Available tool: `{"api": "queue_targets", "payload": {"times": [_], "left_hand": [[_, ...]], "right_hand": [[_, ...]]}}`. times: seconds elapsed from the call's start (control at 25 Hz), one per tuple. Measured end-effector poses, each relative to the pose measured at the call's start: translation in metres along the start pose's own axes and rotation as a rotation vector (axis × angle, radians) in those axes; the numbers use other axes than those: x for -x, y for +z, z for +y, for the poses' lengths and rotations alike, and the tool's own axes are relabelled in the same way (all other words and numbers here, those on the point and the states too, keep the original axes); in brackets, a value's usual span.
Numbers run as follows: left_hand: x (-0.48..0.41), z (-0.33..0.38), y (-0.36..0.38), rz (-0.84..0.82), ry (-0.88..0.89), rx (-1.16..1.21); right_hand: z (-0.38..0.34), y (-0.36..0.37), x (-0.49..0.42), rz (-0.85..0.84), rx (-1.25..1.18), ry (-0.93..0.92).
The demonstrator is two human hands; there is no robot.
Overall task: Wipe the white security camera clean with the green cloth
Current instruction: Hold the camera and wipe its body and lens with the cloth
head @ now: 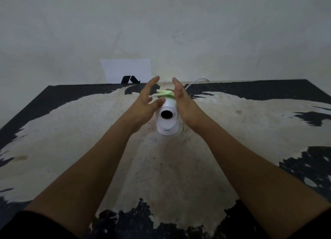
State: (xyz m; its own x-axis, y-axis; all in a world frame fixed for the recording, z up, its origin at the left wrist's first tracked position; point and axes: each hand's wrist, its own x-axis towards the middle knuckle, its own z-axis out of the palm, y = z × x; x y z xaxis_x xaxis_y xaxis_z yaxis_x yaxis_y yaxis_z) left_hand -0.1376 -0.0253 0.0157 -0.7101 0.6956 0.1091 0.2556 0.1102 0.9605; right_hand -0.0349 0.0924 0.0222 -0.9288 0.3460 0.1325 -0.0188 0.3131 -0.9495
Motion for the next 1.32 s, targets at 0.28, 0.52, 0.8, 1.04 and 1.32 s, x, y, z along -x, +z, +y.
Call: {"api": "queue_targets", "payload": {"times": [0.28, 0.52, 0.8, 1.04, 1.32], "left_hand": [[-0.005, 0.005, -0.008, -0.094, 0.063, -0.218], [-0.006, 0.016, 0.005, -0.019, -0.168, 0.050], [0.000, 0.002, 0.015, 0.001, -0.321, 0.384], [0.040, -0.022, 0.021, 0.085, -0.188, -0.114], [0.071, -0.019, 0.018, 0.276, -0.200, -0.114]], "right_hand": [[0.005, 0.005, -0.014, 0.407, -0.012, -0.077], [0.030, 0.012, 0.008, 0.357, 0.149, -0.035], [0.021, 0.009, 0.011, 0.303, 0.114, 0.027], [0.020, 0.004, 0.008, 0.274, 0.089, 0.030], [0.021, 0.006, 0.010, 0.277, 0.067, 0.060]]}}
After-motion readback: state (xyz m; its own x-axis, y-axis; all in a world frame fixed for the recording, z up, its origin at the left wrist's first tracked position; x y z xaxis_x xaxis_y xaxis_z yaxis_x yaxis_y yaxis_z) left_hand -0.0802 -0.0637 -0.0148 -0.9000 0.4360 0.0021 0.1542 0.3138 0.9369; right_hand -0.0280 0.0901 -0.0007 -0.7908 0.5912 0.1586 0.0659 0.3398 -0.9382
